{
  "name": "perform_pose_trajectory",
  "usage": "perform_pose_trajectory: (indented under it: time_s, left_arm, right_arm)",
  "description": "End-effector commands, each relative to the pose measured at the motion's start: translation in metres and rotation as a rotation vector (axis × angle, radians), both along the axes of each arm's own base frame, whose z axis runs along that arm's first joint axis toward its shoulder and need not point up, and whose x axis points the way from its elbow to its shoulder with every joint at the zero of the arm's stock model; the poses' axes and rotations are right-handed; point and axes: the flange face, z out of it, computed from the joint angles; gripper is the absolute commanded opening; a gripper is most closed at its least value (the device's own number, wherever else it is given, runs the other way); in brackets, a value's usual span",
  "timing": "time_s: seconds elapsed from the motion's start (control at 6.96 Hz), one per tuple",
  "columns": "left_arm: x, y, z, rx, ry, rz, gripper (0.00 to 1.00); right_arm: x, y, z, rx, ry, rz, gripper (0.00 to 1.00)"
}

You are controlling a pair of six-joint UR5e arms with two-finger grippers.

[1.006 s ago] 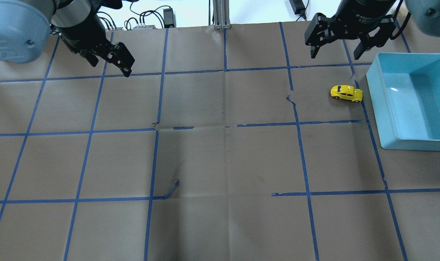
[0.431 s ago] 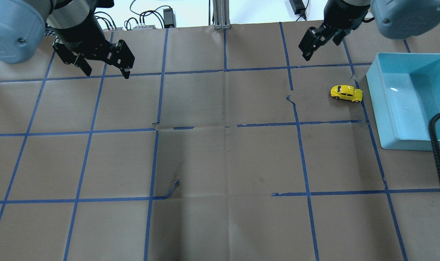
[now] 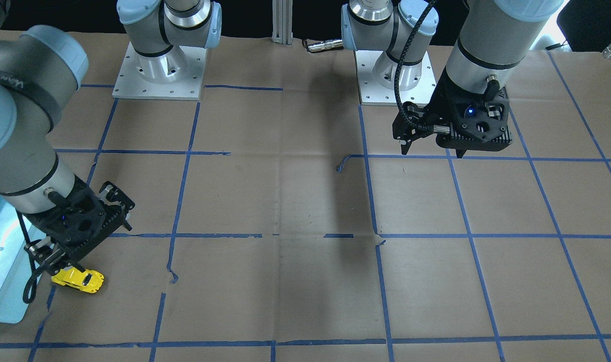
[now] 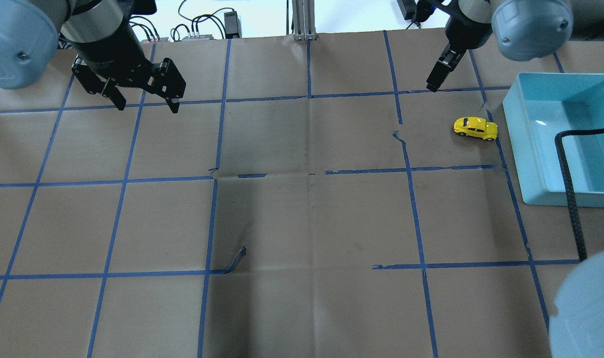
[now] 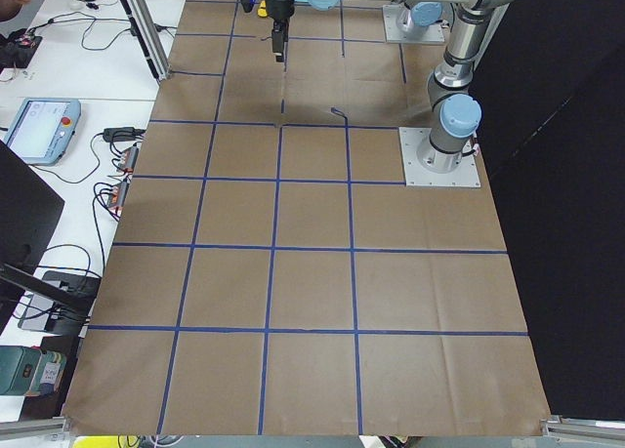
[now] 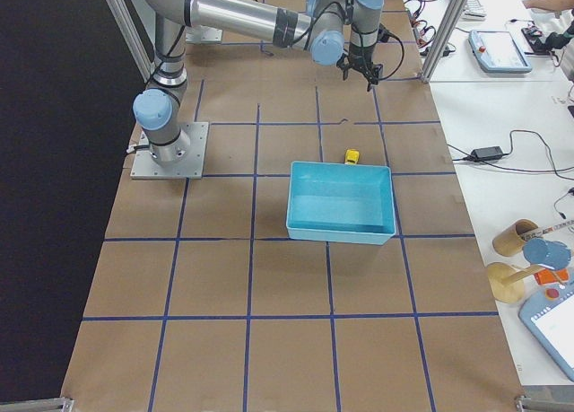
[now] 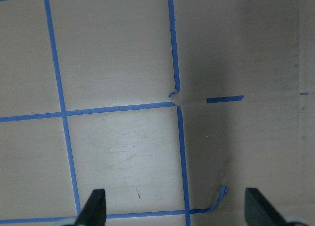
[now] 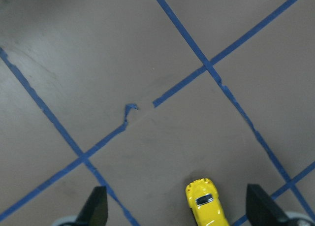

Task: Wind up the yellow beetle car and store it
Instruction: 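Lower the right gripper onto the yellow car near the blue bin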

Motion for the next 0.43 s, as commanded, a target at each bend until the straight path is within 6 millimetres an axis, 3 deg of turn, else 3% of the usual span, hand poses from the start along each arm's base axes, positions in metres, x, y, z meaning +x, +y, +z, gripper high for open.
perform_pose_trajectory:
  time_s: [0.0, 0.29]
  left_arm:
    - [0.000, 0.000, -0.001, 0.003, 0.002, -0.003, 1.00]
    - [0.000, 0.000, -0.001, 0.002, 0.002, -0.015, 1.00]
  right_arm:
    - [-0.069, -0.039, -0.081, 0.035, 0.000, 0.204, 1.00]
    - [-0.082, -0.040, -0.111, 0.063, 0.006, 0.311, 1.00]
